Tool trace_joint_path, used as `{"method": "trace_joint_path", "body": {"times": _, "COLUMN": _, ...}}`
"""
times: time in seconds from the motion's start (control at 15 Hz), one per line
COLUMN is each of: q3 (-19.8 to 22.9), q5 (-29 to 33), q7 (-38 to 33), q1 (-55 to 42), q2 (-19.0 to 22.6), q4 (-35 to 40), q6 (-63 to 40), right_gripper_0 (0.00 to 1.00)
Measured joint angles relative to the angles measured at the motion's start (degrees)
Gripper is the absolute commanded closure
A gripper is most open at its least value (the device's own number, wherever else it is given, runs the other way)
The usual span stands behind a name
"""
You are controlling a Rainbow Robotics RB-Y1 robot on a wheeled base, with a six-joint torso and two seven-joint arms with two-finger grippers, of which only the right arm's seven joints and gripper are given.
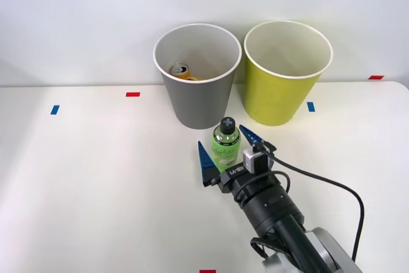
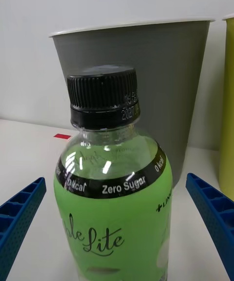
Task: Put cans in the gray bin, plastic bottles in the light green bin
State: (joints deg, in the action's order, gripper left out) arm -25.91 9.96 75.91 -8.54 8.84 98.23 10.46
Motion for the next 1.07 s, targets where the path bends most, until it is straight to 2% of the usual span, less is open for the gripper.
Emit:
{"method": "trace_joint_path", "body": {"times": 0.27, "q3": 0.5, "q5": 0.7, "q7": 0.7, "q1": 0.5, "q2": -0.2, "q4": -0.1, "q6": -0.1, "right_gripper_0": 0.0}}
{"method": "trace_joint_path", "body": {"times": 0.33, "q3": 0.5, "q5": 0.8, "q7": 0.9, "q1": 0.5, "q2": -0.2, "q4": -0.1, "q6": -0.1, "right_gripper_0": 0.04}}
{"method": "trace_joint_path", "body": {"times": 0.4, "q3": 0.5, "q5": 0.9, "q7": 1.1, "q1": 0.5, "q2": -0.2, "q4": -0.1, "q6": -0.1, "right_gripper_0": 0.19}}
{"method": "trace_joint_path", "body": {"times": 0.47, "q3": 0.5, "q5": 1.0, "q7": 1.2, "q1": 0.5, "q2": -0.2, "q4": -0.1, "q6": -0.1, "right_gripper_0": 0.41}}
{"method": "trace_joint_path", "body": {"times": 0.53, "q3": 0.5, "q5": 1.0, "q7": 1.4, "q1": 0.4, "q2": -0.2, "q4": -0.1, "q6": -0.1, "right_gripper_0": 0.67}}
{"method": "trace_joint_path", "body": {"times": 0.6, "q3": 0.5, "q5": 1.1, "q7": 1.5, "q1": 0.4, "q2": -0.2, "q4": -0.1, "q6": -0.1, "right_gripper_0": 0.84}}
{"method": "trace_joint_path", "body": {"times": 0.67, "q3": 0.5, "q5": 1.2, "q7": 1.5, "q1": 0.4, "q2": -0.2, "q4": -0.1, "q6": -0.1, "right_gripper_0": 0.9}}
{"method": "trace_joint_path", "body": {"times": 0.8, "q3": 0.5, "q5": 1.2, "q7": 1.5, "q1": 0.3, "q2": -0.4, "q4": -0.1, "q6": -0.1, "right_gripper_0": 0.94}}
{"method": "trace_joint_path", "body": {"times": 1.07, "q3": 0.5, "q5": 1.2, "q7": 1.5, "q1": -0.1, "q2": -0.5, "q4": -0.1, "q6": 0.2, "right_gripper_0": 0.97}}
